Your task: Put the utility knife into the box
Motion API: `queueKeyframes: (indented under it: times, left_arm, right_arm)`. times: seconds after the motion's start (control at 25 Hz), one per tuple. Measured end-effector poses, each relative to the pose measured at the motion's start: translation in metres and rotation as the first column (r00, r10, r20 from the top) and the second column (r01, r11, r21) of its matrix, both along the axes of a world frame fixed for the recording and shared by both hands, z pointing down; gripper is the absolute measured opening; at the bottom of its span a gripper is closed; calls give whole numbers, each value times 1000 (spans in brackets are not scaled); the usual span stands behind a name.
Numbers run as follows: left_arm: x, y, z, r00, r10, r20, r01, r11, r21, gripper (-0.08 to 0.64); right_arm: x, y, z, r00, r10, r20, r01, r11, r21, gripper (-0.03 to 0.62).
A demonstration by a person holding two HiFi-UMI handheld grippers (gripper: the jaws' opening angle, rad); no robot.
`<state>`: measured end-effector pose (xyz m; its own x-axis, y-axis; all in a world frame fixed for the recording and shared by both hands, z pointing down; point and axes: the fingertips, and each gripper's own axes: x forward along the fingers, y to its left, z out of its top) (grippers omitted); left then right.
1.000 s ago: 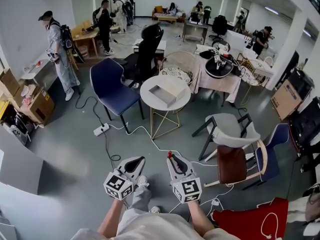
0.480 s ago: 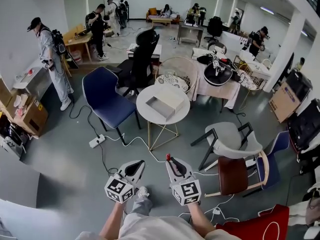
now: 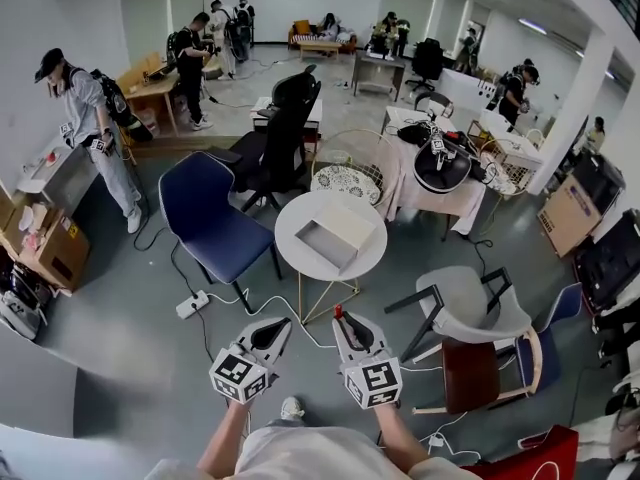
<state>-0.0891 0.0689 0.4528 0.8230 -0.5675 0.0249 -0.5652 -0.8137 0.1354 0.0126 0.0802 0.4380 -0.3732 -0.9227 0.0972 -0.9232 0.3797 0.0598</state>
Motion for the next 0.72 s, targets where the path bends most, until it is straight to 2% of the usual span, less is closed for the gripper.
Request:
queueKeyframes:
  times: [0.32,0.72]
  left_arm:
    - [-11,-64,1,1000,20,2,-20,1000,3,12]
    - [-3,-88,17,997,70,19,-69,997,-30,11]
  right_arm:
    - [-8,-64,-2,999,32,-7,-32,999,7,78]
    - [-1,-82,23,997,76,13,-75,996,-42,78]
